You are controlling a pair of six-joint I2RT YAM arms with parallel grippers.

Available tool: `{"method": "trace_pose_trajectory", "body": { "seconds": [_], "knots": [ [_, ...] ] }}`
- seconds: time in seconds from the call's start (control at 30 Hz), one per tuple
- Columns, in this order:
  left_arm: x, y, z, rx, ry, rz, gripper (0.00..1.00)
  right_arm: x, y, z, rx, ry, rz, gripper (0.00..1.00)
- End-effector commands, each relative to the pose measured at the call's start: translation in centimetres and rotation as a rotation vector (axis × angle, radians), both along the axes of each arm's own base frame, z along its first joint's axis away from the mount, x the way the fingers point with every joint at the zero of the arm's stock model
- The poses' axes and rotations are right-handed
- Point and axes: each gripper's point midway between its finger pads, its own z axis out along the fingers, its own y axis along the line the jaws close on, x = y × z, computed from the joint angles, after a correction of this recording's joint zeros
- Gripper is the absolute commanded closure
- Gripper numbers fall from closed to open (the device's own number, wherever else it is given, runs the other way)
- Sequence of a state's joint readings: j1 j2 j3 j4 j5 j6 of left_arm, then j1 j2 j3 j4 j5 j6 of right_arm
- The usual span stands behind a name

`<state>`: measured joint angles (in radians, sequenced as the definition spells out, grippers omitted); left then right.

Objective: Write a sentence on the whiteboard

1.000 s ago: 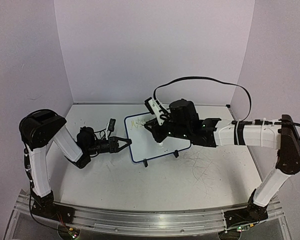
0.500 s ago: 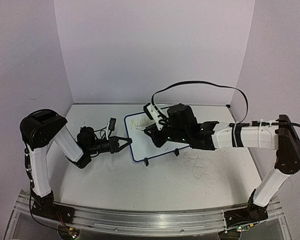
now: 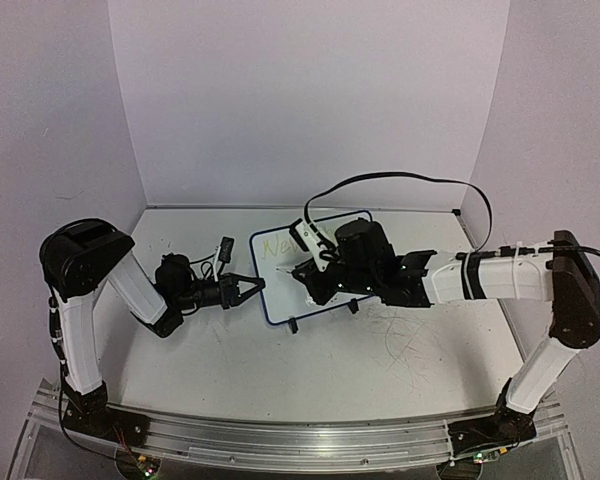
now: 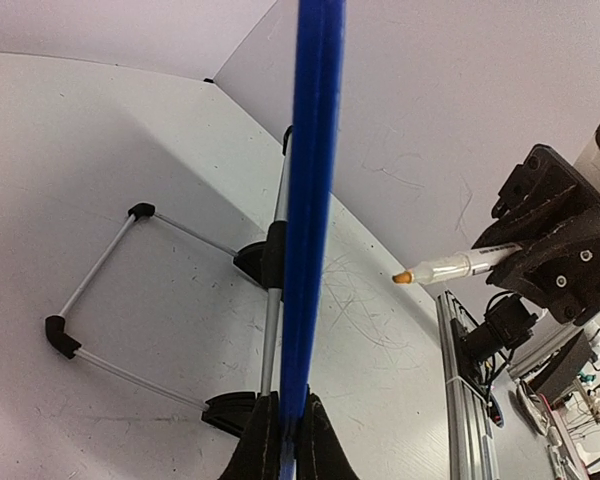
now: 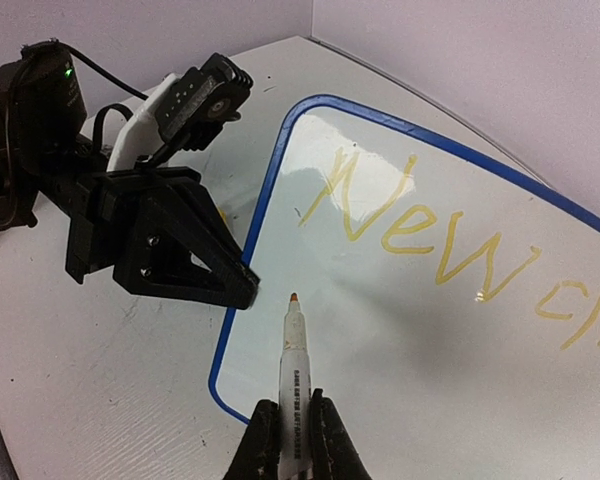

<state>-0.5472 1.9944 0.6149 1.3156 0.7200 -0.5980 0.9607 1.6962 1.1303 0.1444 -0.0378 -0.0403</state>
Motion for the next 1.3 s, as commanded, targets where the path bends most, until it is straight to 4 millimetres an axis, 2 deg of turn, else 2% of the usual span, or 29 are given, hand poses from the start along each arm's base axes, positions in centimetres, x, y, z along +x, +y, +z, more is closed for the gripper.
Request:
{"method": "trace_pose_trajectory", "body": {
  "seconds": [0.0,0.17,0.43,0.67,1.27],
  "knots": [
    [0.2,-0.2,0.7,0.009,-0.005,0.014,1.00,0.2,0.4,1.9,0.062,-0.031,-0.010,1.00],
    [0.2,-0.3,0.8,0.013,-0.009,0.015,1.00,0.2,0.6,2.4,0.086,-0.035,-0.008,1.00],
    [0.3,-0.3,0.7,0.022,-0.008,0.017,1.00,0.3,0.8,2.2,0.085,-0.033,-0.010,1.00],
    [0.3,-0.3,0.8,0.025,-0.010,0.017,1.00,1.2,-0.1,1.9,0.070,-0.053,-0.079,1.00],
    [0.4,-0.5,0.9,0.032,-0.013,0.019,1.00,0.6,1.7,0.0,0.053,0.006,0.004,1.00]
  ]
}}
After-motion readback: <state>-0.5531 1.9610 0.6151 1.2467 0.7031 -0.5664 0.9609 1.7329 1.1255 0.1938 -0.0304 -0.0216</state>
